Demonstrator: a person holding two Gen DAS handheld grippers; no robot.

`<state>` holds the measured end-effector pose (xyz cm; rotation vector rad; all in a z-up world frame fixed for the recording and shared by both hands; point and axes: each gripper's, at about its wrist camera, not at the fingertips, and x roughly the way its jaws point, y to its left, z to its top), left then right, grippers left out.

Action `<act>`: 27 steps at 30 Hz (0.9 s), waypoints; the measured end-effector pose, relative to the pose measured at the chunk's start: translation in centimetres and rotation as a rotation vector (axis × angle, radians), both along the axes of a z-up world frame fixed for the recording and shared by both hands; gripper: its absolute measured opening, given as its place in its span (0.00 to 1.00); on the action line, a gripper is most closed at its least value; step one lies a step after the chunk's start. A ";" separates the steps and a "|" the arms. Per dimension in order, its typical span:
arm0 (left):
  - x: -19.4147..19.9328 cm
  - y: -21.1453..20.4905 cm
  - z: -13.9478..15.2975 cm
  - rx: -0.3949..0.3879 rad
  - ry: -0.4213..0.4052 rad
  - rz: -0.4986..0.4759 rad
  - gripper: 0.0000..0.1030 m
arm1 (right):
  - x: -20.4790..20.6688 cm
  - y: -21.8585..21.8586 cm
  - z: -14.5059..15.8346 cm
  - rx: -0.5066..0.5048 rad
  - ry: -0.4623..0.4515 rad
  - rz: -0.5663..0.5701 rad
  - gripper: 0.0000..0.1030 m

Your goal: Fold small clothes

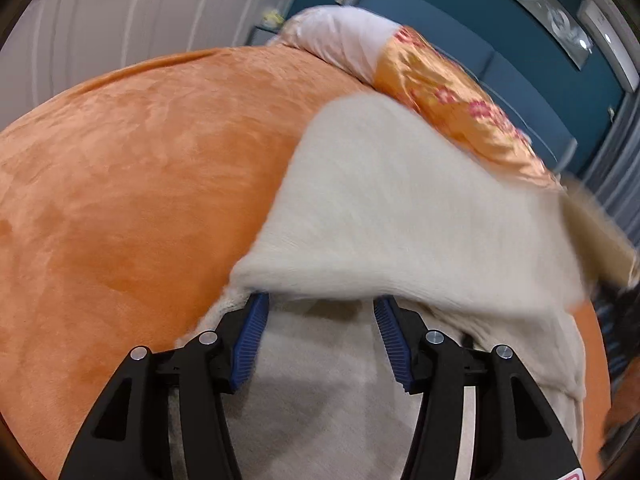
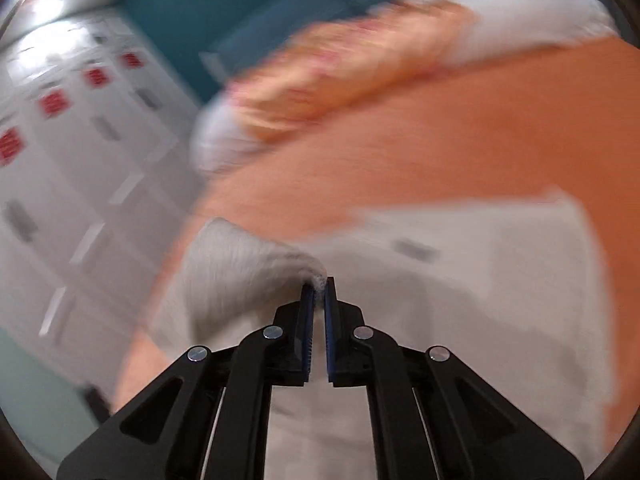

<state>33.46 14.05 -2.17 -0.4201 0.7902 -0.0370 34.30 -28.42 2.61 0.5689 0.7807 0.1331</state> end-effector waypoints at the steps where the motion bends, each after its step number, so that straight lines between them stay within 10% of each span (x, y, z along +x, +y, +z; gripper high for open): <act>1: -0.2 -0.6 0.4 -0.001 0.006 -0.028 0.52 | -0.5 -1.0 -1.6 -0.010 0.056 -0.010 0.04; 6: -1.5 -2.1 1.2 -0.096 0.054 -0.053 0.53 | -3.4 -2.9 -4.9 -0.020 0.124 -0.024 0.06; 10: -2.1 -1.5 1.9 -0.300 0.061 -0.039 0.62 | -4.2 -3.7 -3.2 -0.013 0.072 -0.049 0.47; 17: 0.3 -0.9 0.3 -0.405 0.172 0.058 0.67 | -2.0 -3.3 -1.8 -0.107 0.035 -0.040 0.58; 19: 0.9 -0.6 0.0 -0.409 0.164 0.083 0.67 | -0.3 -2.3 -2.2 -0.175 0.058 -0.006 0.58; 22: 1.5 -0.5 1.2 -0.337 0.118 0.113 0.52 | 2.1 -1.3 -2.3 -0.163 0.088 0.059 0.10; 27: 2.6 -0.2 3.2 -0.205 0.058 0.100 0.18 | -0.7 -5.5 2.1 0.182 -0.122 -0.069 0.05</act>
